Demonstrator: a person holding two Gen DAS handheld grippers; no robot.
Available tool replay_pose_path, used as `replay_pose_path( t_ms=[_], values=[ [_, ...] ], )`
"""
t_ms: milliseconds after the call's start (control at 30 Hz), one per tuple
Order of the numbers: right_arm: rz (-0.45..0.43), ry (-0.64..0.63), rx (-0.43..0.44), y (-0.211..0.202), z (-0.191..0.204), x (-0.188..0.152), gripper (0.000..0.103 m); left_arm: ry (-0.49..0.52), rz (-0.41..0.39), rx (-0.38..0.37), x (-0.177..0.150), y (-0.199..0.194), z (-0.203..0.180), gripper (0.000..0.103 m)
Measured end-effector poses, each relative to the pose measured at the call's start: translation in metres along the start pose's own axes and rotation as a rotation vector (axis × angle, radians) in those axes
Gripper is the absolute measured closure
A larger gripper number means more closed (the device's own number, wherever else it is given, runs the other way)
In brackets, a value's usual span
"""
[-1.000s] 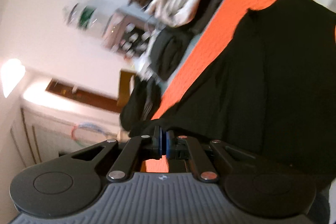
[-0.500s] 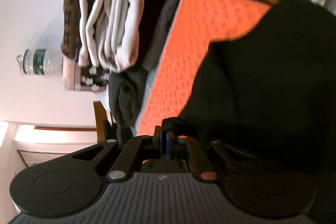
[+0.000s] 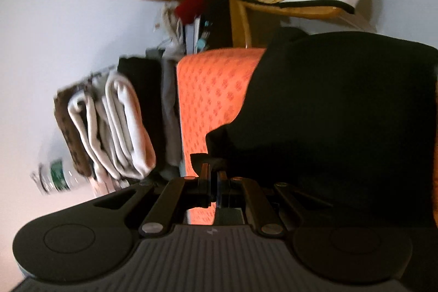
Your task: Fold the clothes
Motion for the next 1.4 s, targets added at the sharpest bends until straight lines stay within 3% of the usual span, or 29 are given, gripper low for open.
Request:
replay_pose_path(
  t_ms=[300, 733, 833, 900, 967, 1033, 1167, 1400],
  values=[
    [-0.094, 0.107, 0.043, -0.026, -0.03, 0.023, 0.098, 0.124, 0.046, -0.022, 0.0, 0.019, -0.028, 0.047],
    [-0.196, 0.264, 0.11, -0.059, -0.063, 0.031, 0.098, 0.141, 0.057, -0.03, 0.001, 0.023, -0.032, 0.047],
    [-0.221, 0.288, 0.116, -0.066, -0.069, 0.034, 0.093, 0.143, 0.056, -0.034, 0.0, 0.024, -0.031, 0.047],
    [-0.221, 0.245, 0.101, -0.07, -0.066, 0.035, 0.091, 0.147, 0.054, -0.033, 0.0, 0.023, -0.03, 0.047],
    [-0.227, 0.145, 0.061, -0.074, -0.055, 0.036, 0.077, 0.149, 0.048, -0.033, 0.0, 0.022, -0.029, 0.047],
    [-0.243, 0.03, 0.008, -0.078, -0.042, 0.037, 0.071, 0.149, 0.043, -0.03, 0.0, 0.022, -0.028, 0.047],
    [-0.271, -0.217, -0.088, -0.082, -0.012, 0.035, 0.071, 0.142, 0.039, -0.025, -0.002, 0.02, -0.025, 0.047],
    [-0.173, -0.561, -0.23, -0.046, 0.006, 0.025, 0.071, 0.134, 0.029, -0.013, -0.007, 0.014, -0.02, 0.047]
  ],
)
Point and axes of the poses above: each gripper's, at about its wrist camera, not at the fingertips, and y roughly the way its jaws point, z to its left, x to its top, the point moved 7 cm from there along y, roughly the way its jaws point, and after that the axes turned 3 degrees about -y, right-handed, at the moved point
